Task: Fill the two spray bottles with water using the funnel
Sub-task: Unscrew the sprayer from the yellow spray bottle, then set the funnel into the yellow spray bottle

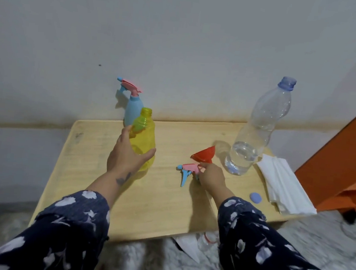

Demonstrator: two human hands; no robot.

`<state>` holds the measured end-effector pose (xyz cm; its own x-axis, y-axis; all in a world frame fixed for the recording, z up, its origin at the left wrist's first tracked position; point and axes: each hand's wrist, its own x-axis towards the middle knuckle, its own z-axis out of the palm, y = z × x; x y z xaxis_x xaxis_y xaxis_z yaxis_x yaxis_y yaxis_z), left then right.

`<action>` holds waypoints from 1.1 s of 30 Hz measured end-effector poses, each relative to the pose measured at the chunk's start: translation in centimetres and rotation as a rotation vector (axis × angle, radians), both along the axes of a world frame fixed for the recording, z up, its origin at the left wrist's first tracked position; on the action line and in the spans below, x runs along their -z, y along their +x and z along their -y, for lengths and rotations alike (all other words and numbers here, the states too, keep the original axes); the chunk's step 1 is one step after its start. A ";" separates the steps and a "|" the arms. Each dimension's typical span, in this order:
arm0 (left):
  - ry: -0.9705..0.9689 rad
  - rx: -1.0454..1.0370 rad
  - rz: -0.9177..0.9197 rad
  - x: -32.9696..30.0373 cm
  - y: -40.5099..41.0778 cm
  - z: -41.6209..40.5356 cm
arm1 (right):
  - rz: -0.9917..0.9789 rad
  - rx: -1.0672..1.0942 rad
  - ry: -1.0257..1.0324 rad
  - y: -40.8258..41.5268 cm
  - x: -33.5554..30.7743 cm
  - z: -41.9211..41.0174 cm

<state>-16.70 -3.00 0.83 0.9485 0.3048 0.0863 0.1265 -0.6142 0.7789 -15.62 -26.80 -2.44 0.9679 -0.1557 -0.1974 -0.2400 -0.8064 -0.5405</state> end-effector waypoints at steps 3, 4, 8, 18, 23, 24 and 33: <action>-0.013 -0.008 0.000 0.2 1.0 0.6 | 0.000 0.051 0.008 0.3 0.9 0.0; -0.018 -0.013 -0.002 0.3 1.3 0.7 | 0.025 0.057 -0.014 0.5 0.9 0.0; -0.048 -0.021 -0.019 1.0 2.0 1.3 | 0.247 0.211 -0.057 2.2 -0.4 0.3; -0.118 0.022 -0.018 4.4 1.2 2.6 | 0.124 0.242 0.299 5.5 0.0 0.7; -0.129 0.011 -0.051 5.1 1.0 3.0 | 0.214 0.189 0.363 6.3 -2.8 -1.3; -0.124 0.013 -0.057 5.1 1.0 3.1 | 0.245 0.173 0.402 6.5 -3.7 -2.0; -0.002 0.054 -0.084 5.3 0.6 3.0 | 0.380 0.060 0.697 4.6 -11.0 -8.7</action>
<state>-16.13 -6.03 -4.51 0.9674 0.2531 0.0054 0.1580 -0.6203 0.7683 -11.04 -18.07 8.52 0.9824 -0.1715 0.0738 0.0303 -0.2436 -0.9694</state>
